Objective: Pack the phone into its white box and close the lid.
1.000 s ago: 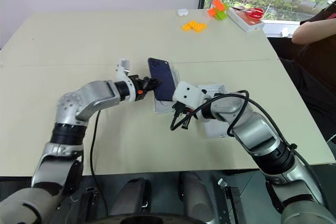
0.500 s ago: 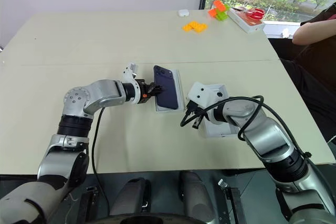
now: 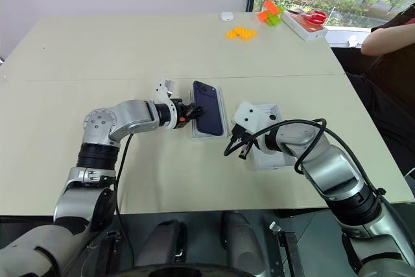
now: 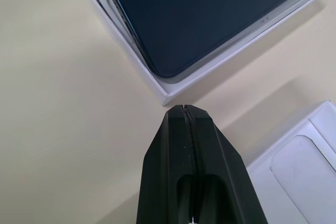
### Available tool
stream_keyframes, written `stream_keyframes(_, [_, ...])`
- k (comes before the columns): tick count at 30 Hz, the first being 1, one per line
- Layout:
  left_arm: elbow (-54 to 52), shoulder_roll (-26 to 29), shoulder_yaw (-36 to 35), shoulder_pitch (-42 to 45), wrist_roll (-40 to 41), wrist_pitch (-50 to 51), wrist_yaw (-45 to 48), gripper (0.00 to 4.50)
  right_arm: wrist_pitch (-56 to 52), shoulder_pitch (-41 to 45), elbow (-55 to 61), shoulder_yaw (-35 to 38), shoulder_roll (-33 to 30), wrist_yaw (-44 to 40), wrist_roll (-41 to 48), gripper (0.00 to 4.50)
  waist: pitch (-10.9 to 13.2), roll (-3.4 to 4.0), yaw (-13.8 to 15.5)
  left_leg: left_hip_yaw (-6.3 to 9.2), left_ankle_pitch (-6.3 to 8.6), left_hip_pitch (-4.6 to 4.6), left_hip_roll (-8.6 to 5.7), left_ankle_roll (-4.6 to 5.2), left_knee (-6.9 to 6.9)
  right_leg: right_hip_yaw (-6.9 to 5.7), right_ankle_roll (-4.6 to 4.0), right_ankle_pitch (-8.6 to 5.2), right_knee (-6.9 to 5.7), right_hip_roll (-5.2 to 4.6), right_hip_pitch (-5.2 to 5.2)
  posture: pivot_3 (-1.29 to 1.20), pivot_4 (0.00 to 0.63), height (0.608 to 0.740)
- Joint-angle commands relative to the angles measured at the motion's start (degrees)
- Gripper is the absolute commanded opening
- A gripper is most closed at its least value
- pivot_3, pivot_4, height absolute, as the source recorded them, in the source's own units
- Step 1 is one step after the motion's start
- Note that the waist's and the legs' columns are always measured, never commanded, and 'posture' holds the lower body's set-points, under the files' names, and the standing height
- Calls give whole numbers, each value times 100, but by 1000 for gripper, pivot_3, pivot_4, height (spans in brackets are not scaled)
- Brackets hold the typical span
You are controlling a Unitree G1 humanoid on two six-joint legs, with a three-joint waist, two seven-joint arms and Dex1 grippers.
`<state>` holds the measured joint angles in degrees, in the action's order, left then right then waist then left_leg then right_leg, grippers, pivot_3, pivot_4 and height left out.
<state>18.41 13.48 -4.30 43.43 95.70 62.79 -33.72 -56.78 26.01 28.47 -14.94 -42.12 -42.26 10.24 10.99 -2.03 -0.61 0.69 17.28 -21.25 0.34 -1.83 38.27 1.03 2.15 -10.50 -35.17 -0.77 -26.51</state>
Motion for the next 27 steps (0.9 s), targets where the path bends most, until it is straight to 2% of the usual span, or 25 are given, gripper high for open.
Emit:
stream_keyframes(1, [-22,-33,-213,199,-107,90,143,46,77,14,103,140,-71,16,37,0,0,0,-6,0,0,0,0,0,0,0,0,0,0,0,0,0,150,740])
stream_keyframes(4, [-1,-70,-279,223,-192,180,186,46,57,9,113,137,-67,35,42,0,0,0,-6,0,0,0,0,0,0,0,0,0,-1,0,-1,0,150,740])
stream_keyframes(5, [-6,-78,-295,232,-225,211,215,967,53,11,111,136,-65,40,44,0,0,0,-4,1,0,0,0,0,0,0,0,0,-2,0,-1,0,150,740])
stream_keyframes(6, [-13,-90,-314,241,-248,241,224,1240,50,13,108,133,-64,44,45,0,0,0,-2,1,0,1,0,0,0,0,0,1,-3,0,-1,0,150,740])
stream_keyframes(12, [-72,-135,-478,299,-183,381,143,4252,28,24,122,112,-51,56,51,0,0,0,-1,1,0,0,0,0,2,0,0,1,-3,-1,0,0,150,740])
stream_keyframes(13, [-91,-129,-510,305,-136,419,110,4391,27,26,120,112,-48,55,54,0,0,0,-7,0,0,1,0,0,2,0,1,1,-3,-1,1,0,150,740])
stream_keyframes(19, [-397,111,-642,177,599,627,-245,4391,21,41,125,98,-49,57,48,0,0,0,-11,2,0,5,1,0,2,0,1,2,-8,0,1,0,150,740])
stream_keyframes(23, [-839,561,-454,47,1555,688,-489,4391,46,54,91,83,-52,47,38,0,0,0,-8,2,-2,5,2,-3,2,1,2,3,-12,-2,0,0,150,740])
stream_keyframes(27, [-1211,1021,-456,-81,1730,851,-349,4391,75,84,54,76,-46,35,35,0,0,0,-2,3,-7,8,1,-13,2,0,2,2,-14,-3,2,0,150,740])
